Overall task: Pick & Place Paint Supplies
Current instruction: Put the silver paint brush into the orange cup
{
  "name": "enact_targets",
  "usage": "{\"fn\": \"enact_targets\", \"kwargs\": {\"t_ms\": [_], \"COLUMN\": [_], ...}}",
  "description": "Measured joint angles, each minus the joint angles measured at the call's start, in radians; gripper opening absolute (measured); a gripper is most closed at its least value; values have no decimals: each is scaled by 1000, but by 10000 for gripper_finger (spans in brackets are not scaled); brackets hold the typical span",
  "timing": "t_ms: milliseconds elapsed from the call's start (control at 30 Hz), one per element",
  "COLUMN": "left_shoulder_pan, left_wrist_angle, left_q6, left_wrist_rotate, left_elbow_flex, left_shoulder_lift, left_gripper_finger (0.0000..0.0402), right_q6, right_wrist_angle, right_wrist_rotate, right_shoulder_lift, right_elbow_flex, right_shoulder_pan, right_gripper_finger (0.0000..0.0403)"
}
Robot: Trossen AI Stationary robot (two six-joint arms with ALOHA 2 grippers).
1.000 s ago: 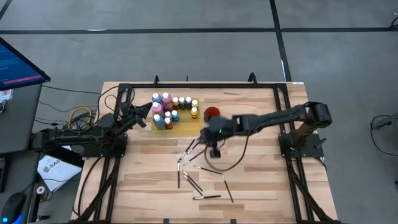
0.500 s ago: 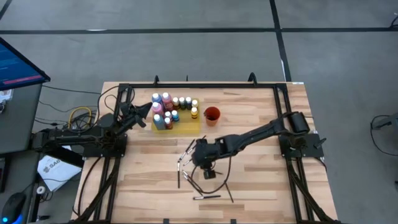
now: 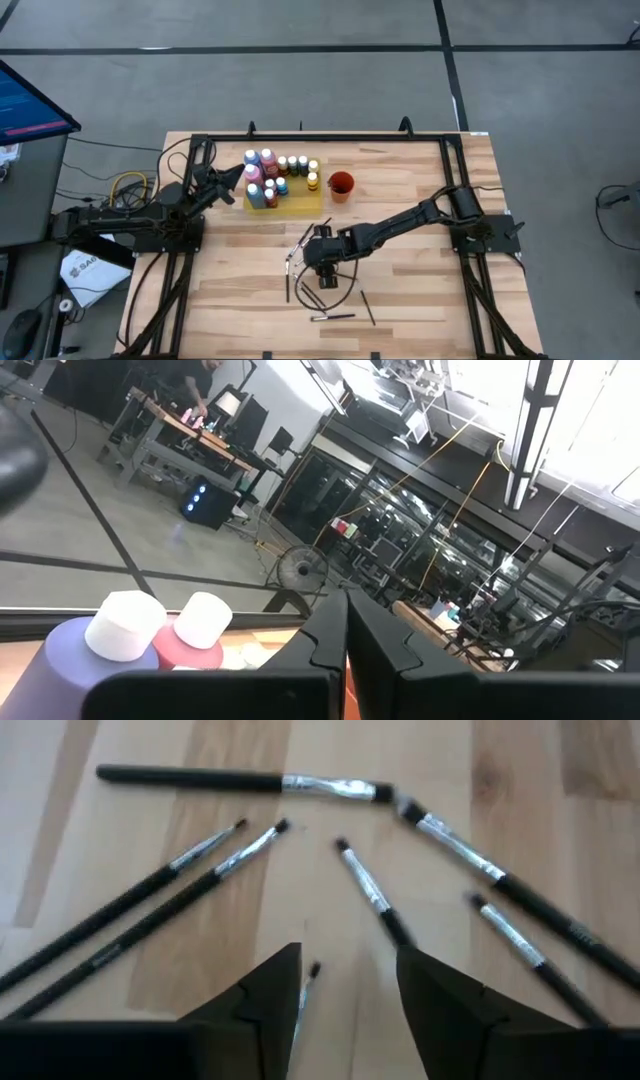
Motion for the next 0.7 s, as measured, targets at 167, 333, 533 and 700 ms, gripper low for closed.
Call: {"fn": "enact_targets", "kwargs": {"t_ms": [167, 333, 533, 700], "left_shoulder_pan": [0, 0, 0, 0], "left_wrist_angle": [3, 3, 5, 6], "left_q6": [0, 0, 0, 0], "left_wrist_rotate": [0, 0, 0, 0], "left_elbow_flex": [0, 0, 0, 0], "left_shoulder_lift": [0, 0, 0, 0], "left_gripper_finger": [1, 1, 1, 1], "right_q6": [18, 35, 57, 84], "right_wrist_angle": [16, 30, 44, 49], "right_wrist_rotate": [0, 1, 1, 16], "right_shoulder_lift": [11, 11, 11, 11], "right_elbow_flex": [1, 1, -5, -19], "right_shoulder_pan": [1, 0, 0, 8], "right_gripper_finger": [147, 133, 123, 121]}}
